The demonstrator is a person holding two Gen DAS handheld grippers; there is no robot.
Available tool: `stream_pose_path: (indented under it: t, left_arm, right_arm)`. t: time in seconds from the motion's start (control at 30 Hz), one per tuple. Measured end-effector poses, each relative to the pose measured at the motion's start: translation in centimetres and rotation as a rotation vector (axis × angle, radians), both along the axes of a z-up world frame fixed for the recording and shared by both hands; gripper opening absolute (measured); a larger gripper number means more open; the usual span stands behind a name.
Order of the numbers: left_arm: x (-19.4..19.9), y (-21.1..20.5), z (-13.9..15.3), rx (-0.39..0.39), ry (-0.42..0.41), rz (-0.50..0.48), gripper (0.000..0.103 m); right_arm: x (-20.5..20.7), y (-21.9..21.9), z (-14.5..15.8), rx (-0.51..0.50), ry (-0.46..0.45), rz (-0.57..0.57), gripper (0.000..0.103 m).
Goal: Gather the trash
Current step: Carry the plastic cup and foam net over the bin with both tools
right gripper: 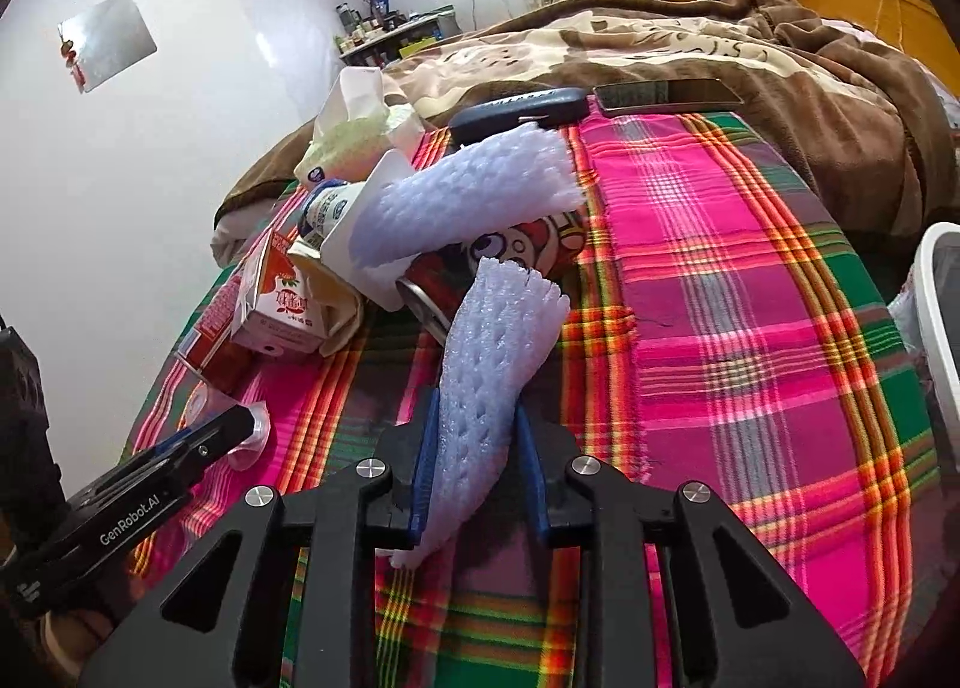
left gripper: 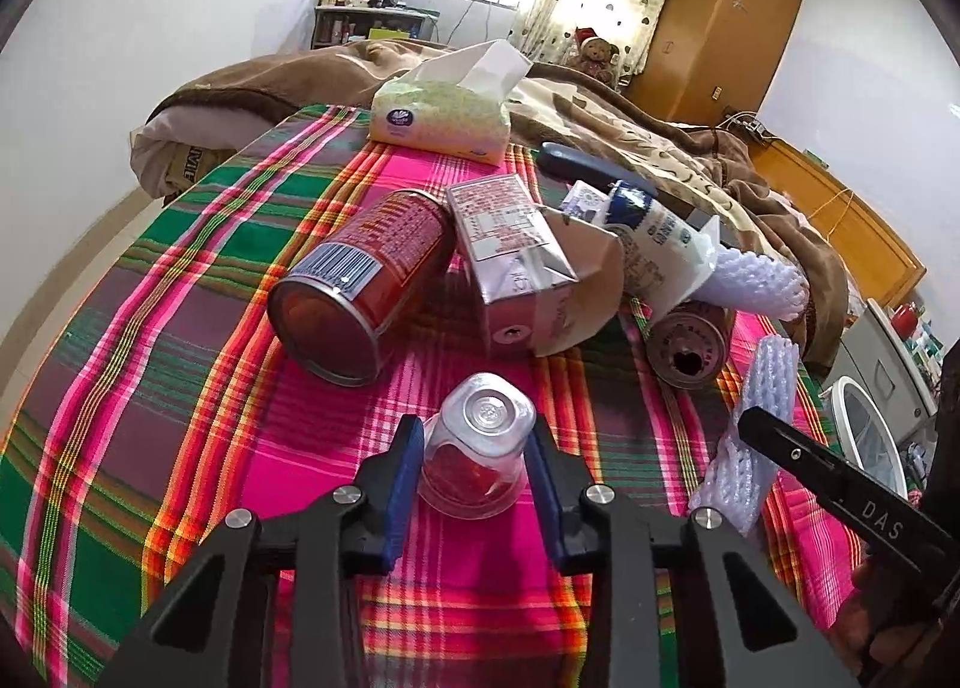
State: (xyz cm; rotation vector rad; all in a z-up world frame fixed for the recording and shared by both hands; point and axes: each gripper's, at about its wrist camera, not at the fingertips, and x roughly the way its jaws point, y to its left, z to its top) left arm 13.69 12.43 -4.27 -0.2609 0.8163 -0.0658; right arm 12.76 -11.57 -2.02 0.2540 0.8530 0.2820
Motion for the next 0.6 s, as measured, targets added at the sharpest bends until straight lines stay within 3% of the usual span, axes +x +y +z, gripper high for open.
stream_pose_path:
  t: [0.6]
  left_arm:
    - [-1.8, -3.5, 2.4, 0.027, -0.048, -0.057, 0.035]
  right_arm:
    - [-1.6, -2.8, 1.8, 0.019, -0.054, -0.023, 0.024]
